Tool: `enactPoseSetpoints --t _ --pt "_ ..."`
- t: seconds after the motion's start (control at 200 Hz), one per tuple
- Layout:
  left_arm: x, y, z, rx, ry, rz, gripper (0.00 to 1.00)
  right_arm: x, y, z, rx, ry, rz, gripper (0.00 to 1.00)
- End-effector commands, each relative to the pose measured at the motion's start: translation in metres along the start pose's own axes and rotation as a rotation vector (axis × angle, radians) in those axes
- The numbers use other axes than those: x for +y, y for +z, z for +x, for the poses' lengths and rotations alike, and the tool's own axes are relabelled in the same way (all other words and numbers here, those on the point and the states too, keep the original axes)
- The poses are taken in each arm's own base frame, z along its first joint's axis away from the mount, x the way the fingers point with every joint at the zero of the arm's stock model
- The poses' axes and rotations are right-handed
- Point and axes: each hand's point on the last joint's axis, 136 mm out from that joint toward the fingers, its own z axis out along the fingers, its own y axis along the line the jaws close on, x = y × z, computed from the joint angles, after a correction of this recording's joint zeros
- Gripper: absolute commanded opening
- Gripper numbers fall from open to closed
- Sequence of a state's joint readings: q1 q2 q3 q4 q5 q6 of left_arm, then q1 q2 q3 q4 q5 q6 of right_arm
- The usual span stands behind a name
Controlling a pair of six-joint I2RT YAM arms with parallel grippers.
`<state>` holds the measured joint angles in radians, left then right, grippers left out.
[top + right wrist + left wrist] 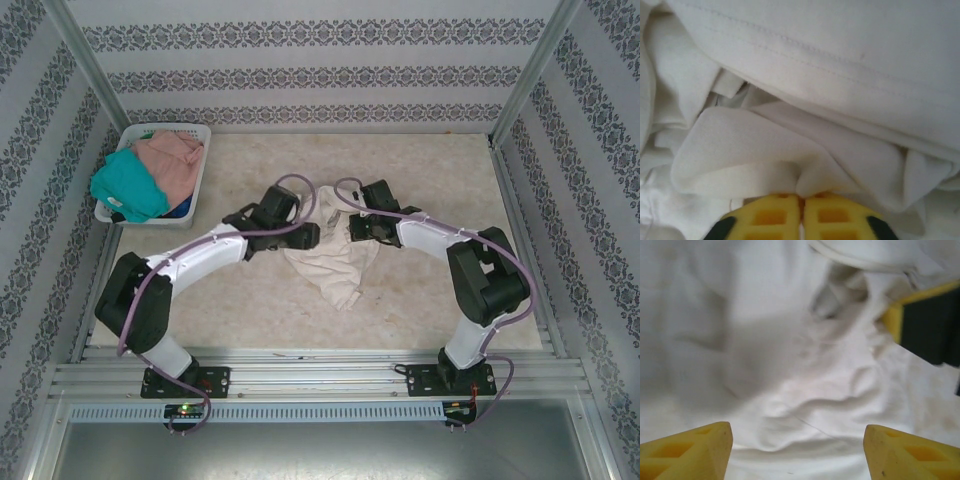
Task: Fold and stack the t-shirts
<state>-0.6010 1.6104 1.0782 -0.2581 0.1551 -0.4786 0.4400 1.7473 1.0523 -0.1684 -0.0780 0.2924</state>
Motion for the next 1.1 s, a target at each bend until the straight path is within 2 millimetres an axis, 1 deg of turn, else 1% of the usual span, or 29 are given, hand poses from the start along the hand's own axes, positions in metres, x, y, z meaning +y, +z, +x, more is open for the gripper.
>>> enactPoseSetpoints --t 0.0,0.1,0.135,0.17,0.2,0.235,0.31,0.335,0.385,0.42,0.485,0.505,0.515,0.53,0.56,0.585,0.635,0.654,0.704,0.719,0.769,0.839,0.874,0.934,1.004,1.069,1.099 --pt "0.011 0.038 0.037 0.060 -0.080 0.011 0.72 0.020 -0.028 0.004 -0.024 -0.032 -0.021 0.00" --pt "0.026 0.064 0.052 0.124 -0.071 -0.055 0.72 0.033 -0.059 0.013 -0.065 -0.036 -0.040 0.00" --pt "0.027 0.071 0.052 0.140 -0.061 -0.066 0.69 0.038 -0.069 0.017 -0.072 -0.035 -0.055 0.00" --pt "0.028 0.077 0.052 0.151 -0.047 -0.070 0.63 0.042 -0.080 0.021 -0.086 -0.032 -0.073 0.00" --pt "0.031 0.081 0.051 0.155 -0.043 -0.086 0.53 0.044 -0.087 0.026 -0.088 -0.025 -0.087 0.00" --pt "0.035 0.084 0.049 0.163 -0.043 -0.097 0.34 0.046 -0.096 0.031 -0.089 -0.012 -0.107 0.00" --pt "0.048 0.085 0.039 0.158 -0.065 -0.106 0.09 0.048 -0.108 0.044 -0.085 0.022 -0.137 0.00" --pt "0.051 0.083 0.034 0.152 -0.074 -0.093 0.00 0.048 -0.109 0.049 -0.080 0.028 -0.147 0.00" --pt "0.057 0.078 0.023 0.131 -0.089 -0.067 0.00 0.047 -0.109 0.057 -0.067 0.043 -0.156 0.00" --pt "0.064 0.072 0.013 0.113 -0.100 -0.057 0.00 0.041 -0.107 0.060 -0.057 0.053 -0.139 0.16" --pt "0.084 0.059 -0.007 0.082 -0.114 -0.075 0.00 0.024 -0.102 0.063 -0.037 0.092 -0.094 0.27" --pt "0.090 0.053 -0.015 0.068 -0.120 -0.081 0.00 0.020 -0.101 0.064 -0.030 0.106 -0.089 0.37" --pt "0.094 0.051 -0.017 0.064 -0.123 -0.086 0.00 0.018 -0.101 0.064 -0.028 0.112 -0.089 0.40" --pt "0.098 0.048 -0.022 0.057 -0.126 -0.086 0.00 0.016 -0.100 0.064 -0.025 0.121 -0.091 0.42" --pt "0.106 0.041 -0.031 0.049 -0.132 -0.080 0.00 0.014 -0.099 0.063 -0.024 0.133 -0.105 0.43" --pt "0.113 0.035 -0.038 0.041 -0.137 -0.084 0.05 0.012 -0.100 0.062 -0.028 0.139 -0.109 0.43" --pt "0.130 0.026 -0.050 0.025 -0.152 -0.123 0.22 0.007 -0.101 0.059 -0.038 0.135 -0.089 0.47" --pt "0.136 0.023 -0.054 0.021 -0.158 -0.133 0.27 0.004 -0.102 0.057 -0.043 0.129 -0.074 0.48" --pt "0.146 0.014 -0.062 0.017 -0.171 -0.166 0.40 -0.002 -0.103 0.053 -0.061 0.113 -0.044 0.51" --pt "0.147 0.013 -0.063 0.017 -0.174 -0.173 0.42 -0.003 -0.104 0.050 -0.068 0.109 -0.037 0.52" --pt "0.142 0.006 -0.067 0.004 -0.165 -0.159 0.44 0.000 -0.104 0.044 -0.080 0.091 -0.040 0.53" --pt "0.127 -0.002 -0.069 -0.028 -0.154 -0.131 0.50 0.014 -0.102 0.033 -0.094 0.033 -0.067 0.55" --pt "0.118 -0.005 -0.066 -0.037 -0.140 -0.121 0.54 0.022 -0.102 0.026 -0.102 -0.003 -0.061 0.56" --pt "0.106 -0.005 -0.055 -0.038 -0.124 -0.104 0.59 0.039 -0.097 0.014 -0.110 -0.068 -0.076 0.58" --pt "0.090 0.005 -0.037 -0.005 -0.110 -0.046 0.60 0.057 -0.091 -0.005 -0.136 -0.116 -0.090 0.59" --pt "0.086 0.017 -0.019 0.038 -0.104 -0.040 0.59 0.070 -0.081 -0.024 -0.145 -0.171 -0.095 0.60" --pt "0.086 0.023 -0.012 0.058 -0.101 -0.040 0.59 0.071 -0.075 -0.032 -0.148 -0.183 -0.078 0.61"
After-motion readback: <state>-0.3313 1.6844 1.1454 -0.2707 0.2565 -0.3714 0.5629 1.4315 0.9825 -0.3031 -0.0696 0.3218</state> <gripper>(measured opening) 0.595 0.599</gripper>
